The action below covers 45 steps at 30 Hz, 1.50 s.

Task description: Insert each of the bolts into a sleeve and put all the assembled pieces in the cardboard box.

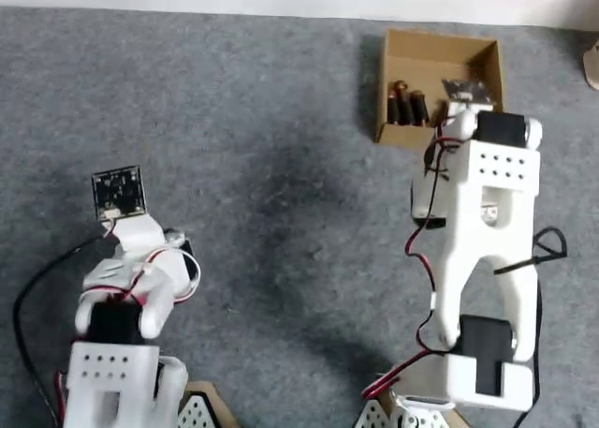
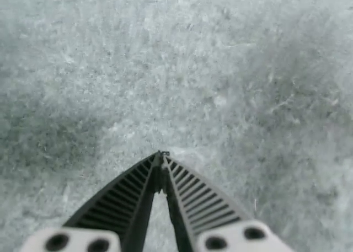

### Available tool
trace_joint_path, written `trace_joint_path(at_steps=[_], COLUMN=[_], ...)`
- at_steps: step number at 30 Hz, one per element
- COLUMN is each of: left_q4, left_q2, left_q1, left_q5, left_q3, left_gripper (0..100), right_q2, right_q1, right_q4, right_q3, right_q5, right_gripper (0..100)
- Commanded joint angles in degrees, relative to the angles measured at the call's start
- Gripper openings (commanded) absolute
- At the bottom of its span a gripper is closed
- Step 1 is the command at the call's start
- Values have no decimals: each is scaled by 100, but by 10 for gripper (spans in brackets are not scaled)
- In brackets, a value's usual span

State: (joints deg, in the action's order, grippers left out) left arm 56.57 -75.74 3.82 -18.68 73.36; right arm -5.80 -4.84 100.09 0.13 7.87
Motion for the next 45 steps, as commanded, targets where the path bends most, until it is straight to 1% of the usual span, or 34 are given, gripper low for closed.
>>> trace_joint_path(at_steps=[1, 10, 18, 24, 26, 28, 30, 32, 39, 42, 45], left_q4=[18, 18, 18, 26, 158, 457, 615, 598, 598, 607, 633], left_q2=[-365, -857, -1429, -1851, -1965, -2070, -2193, -2343, -2914, -2905, -2905], left_q1=[92, 92, 101, 101, 101, 101, 119, 286, 1095, 1165, 1156], left_q5=[44, 44, 246, 246, 246, 246, 246, 299, 1143, 1213, 1213], left_q3=[92, 629, 1130, 1393, 1420, 1385, 1367, 1420, 1684, 1815, 1912], left_gripper=[7, 7, 7, 7, 7, 7, 7, 7, 7, 7, 7], right_q2=[-365, -769, -2097, -2747, -2870, -3002, -3169, -3407, -4725, -5253, -5657], right_q1=[66, 75, 75, 154, 163, 154, 127, 119, 119, 154, 154], right_q4=[66, 66, 66, 66, 66, 57, -136, -400, -1710, -1974, -2123], right_q3=[303, 954, 1648, 2264, 2422, 2554, 2782, 3143, 4875, 5367, 5701], right_q5=[26, 26, 53, 53, 26, 26, 26, 18, -18, -369, -440], right_gripper=[6, 7, 7, 7, 7, 7, 7, 7, 6, 6, 6])
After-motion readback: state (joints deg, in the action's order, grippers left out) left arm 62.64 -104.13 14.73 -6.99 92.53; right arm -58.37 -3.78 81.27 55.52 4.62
